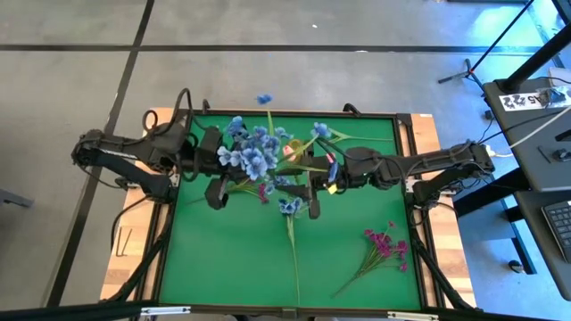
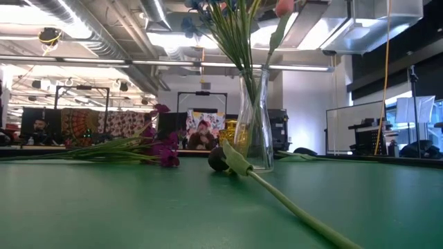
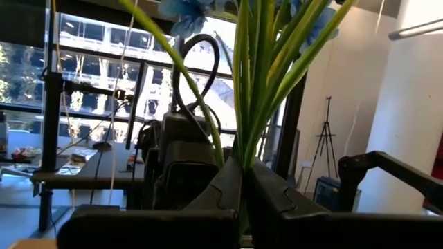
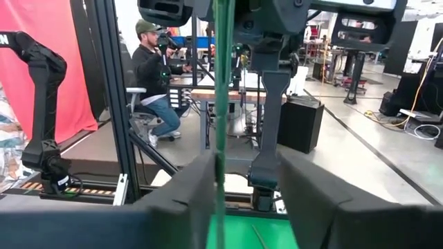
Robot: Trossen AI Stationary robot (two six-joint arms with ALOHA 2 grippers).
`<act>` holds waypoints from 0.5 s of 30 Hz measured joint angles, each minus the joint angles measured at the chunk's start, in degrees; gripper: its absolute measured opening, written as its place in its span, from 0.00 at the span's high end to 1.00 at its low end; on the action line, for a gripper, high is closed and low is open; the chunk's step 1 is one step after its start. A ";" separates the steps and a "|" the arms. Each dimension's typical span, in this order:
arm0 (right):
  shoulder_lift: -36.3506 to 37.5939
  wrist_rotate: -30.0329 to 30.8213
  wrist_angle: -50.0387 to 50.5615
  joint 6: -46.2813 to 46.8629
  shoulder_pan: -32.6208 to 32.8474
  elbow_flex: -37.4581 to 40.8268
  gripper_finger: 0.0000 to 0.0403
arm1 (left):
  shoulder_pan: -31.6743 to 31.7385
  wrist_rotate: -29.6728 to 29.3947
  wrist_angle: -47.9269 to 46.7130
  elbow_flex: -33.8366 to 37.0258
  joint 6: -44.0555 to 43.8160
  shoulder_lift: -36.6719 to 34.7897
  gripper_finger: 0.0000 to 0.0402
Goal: Sort flowers into vase by color
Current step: Put the blue flowers into the transparent vase
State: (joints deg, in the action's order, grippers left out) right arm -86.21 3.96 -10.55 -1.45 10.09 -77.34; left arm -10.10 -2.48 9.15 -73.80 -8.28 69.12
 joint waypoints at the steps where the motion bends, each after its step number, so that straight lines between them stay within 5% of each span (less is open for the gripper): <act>1: 0.00 0.01 -0.02 0.04 0.02 0.00 0.66 | -0.07 0.00 -0.01 0.00 0.04 0.00 0.99; 9: 0.00 -1.13 0.16 -0.22 0.02 0.00 0.96 | -0.08 -0.17 -0.09 0.00 0.07 0.00 0.98; 15: 0.13 -0.99 0.61 -0.29 0.00 0.00 0.96 | -0.08 -5.40 -0.63 0.00 0.05 -0.02 0.90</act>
State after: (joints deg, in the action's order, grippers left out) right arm -86.09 2.97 -9.93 -1.74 10.09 -77.34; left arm -10.18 -7.87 8.52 -73.80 -8.23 69.10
